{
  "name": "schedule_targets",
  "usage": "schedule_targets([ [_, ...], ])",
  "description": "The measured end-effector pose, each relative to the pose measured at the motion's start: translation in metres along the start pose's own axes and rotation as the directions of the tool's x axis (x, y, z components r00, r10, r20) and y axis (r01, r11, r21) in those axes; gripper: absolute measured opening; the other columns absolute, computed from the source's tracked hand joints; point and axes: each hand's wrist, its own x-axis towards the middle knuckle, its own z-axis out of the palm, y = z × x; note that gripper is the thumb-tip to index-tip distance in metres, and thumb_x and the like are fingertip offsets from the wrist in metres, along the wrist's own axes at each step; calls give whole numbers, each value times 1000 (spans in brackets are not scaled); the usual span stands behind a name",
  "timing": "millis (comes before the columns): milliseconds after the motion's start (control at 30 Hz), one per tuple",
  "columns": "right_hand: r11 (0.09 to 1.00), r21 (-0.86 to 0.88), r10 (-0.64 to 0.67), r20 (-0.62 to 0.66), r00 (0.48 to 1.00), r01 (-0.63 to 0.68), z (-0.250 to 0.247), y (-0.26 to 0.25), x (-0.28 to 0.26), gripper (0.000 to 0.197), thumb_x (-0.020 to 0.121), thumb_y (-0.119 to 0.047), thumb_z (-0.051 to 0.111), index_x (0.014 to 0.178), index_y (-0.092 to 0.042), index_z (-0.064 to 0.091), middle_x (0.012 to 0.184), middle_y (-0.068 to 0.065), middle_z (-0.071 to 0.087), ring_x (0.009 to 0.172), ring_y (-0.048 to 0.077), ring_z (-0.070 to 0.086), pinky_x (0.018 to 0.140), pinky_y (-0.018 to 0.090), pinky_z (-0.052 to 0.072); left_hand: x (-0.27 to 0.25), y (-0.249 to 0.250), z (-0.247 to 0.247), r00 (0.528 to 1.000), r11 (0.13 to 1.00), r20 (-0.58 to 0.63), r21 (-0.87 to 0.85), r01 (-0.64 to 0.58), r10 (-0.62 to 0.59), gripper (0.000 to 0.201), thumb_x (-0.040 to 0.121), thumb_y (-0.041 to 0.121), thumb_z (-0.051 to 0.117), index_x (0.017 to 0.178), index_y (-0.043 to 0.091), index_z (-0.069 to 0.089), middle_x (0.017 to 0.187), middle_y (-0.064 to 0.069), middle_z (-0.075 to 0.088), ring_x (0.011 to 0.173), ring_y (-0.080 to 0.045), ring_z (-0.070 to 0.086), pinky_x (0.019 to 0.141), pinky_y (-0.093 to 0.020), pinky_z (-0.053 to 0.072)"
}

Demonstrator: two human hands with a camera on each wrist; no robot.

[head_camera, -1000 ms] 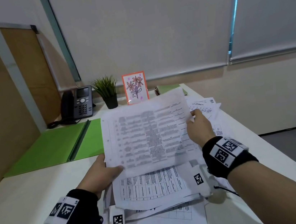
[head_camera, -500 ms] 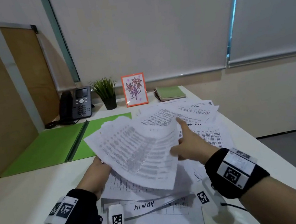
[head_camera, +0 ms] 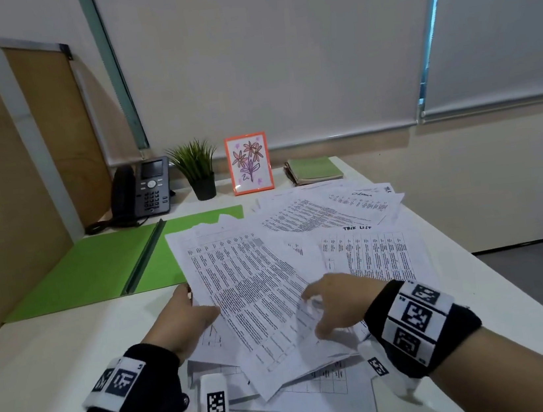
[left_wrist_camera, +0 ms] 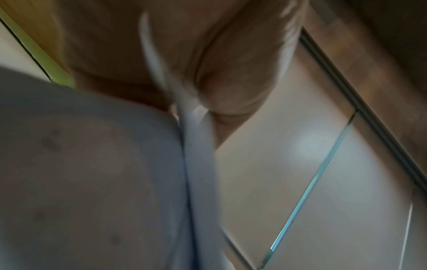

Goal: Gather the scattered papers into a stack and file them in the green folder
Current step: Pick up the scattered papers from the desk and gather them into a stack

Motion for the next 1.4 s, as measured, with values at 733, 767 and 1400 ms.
schedule_targets([
  [733, 278, 596, 283, -800, 529, 753, -56, 18, -9, 38, 79, -15, 72, 113, -18, 56, 101, -2, 71, 93, 12, 70, 80, 31, 58, -41, 57, 19, 818, 772, -273, -280, -570, 506, 34, 85, 17, 61, 118, 8, 58, 111, 1, 68, 101, -11, 65, 90, -31, 51],
  [767, 284, 554, 274, -829, 488, 782, -57, 16, -11, 35, 80, -13, 71, 110, -24, 55, 99, -5, 70, 91, 8, 69, 79, 28, 58, -41, 60, 19, 806, 768, -272, -257, -587, 525, 40, 83, 24, 62, 120, 8, 59, 114, 1, 68, 104, -11, 65, 92, -31, 52],
  [1400, 395, 541, 312, -839, 446, 742, -33, 12, -6, 39, 87, -16, 65, 119, -13, 44, 101, -3, 65, 83, -4, 64, 77, 21, 57, -21, 79, 30, 818, 823, -307, -152, -547, 487, 43, 92, 15, 57, 131, 22, 40, 111, 12, 59, 110, -16, 55, 98, -33, 40],
])
